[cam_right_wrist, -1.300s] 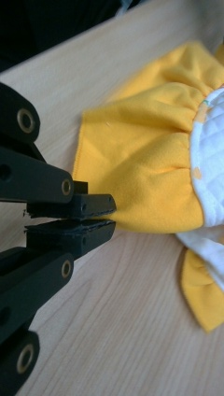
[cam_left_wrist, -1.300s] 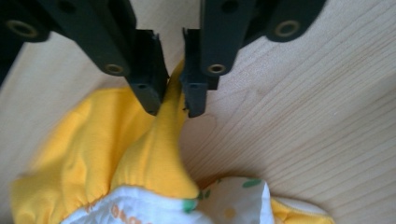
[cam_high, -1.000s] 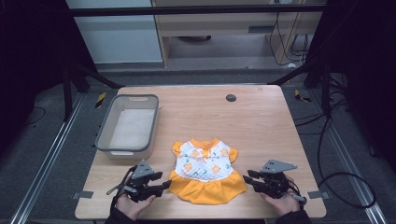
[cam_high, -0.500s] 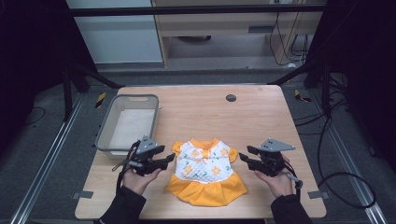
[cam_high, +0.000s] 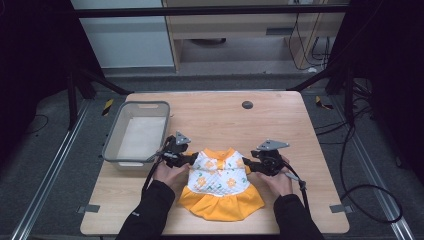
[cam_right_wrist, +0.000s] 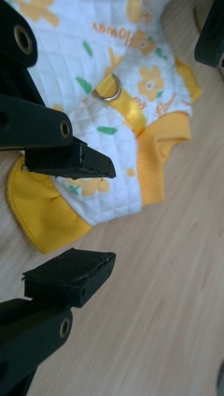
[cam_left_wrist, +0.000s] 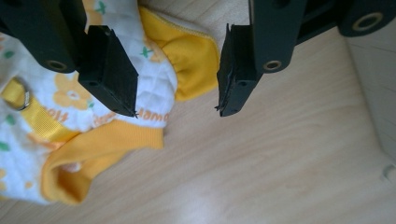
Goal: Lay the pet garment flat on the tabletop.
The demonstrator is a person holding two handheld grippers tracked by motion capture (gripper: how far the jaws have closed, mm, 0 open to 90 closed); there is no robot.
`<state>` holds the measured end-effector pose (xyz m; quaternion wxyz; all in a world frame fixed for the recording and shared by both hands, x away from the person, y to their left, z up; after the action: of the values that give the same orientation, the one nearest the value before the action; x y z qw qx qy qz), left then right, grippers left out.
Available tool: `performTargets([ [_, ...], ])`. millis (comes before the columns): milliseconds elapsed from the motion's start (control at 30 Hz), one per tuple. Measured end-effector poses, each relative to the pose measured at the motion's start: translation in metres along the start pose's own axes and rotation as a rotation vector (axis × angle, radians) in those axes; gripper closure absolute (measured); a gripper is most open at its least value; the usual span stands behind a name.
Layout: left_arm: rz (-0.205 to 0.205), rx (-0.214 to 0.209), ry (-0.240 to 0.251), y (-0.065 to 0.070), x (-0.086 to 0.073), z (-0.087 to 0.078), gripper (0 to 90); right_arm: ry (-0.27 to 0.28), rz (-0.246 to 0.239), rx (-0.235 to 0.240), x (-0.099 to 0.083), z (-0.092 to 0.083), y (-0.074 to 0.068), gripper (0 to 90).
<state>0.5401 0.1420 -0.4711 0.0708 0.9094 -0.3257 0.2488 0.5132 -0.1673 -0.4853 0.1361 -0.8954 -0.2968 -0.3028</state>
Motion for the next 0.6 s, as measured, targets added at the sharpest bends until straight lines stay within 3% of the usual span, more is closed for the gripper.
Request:
performTargets([
  [33,-0.002,-0.021,-0.009,-0.001,-0.002,0.004,47.5,-0.015,-0.005,-0.004,0.000,0.004,0.000,52.0],
  [200,0.002,-0.030,-0.046,0.000,-0.009,0.016,50.2,-0.070,-0.006,-0.004,-0.003,0.020,0.000,53.3],
  [400,0.012,-0.037,-0.057,0.000,-0.011,0.023,54.7,-0.081,-0.003,0.003,-0.004,0.026,0.000,57.3],
  [500,0.012,-0.037,-0.062,0.002,-0.011,0.025,56.7,-0.090,0.003,0.015,-0.003,0.026,-0.001,64.8],
  [567,0.014,-0.039,-0.061,0.003,-0.010,0.025,63.8,-0.101,0.012,0.028,-0.002,0.026,-0.004,73.8],
  [600,0.014,-0.039,-0.061,0.003,-0.010,0.025,67.4,-0.101,0.012,0.028,-0.002,0.026,-0.004,73.8],
])
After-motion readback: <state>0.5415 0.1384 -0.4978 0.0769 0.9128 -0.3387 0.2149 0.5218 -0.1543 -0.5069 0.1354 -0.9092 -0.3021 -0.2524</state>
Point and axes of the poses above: each handheld gripper's, and its own axes: z roughly forward along the jaws, x roughly out of its top, y roughly to its right, the point moved 1 cm from there along z, roughly forward along the jaws, and after that the axes turned 15 degrees about -y, right-handed, at the moved point
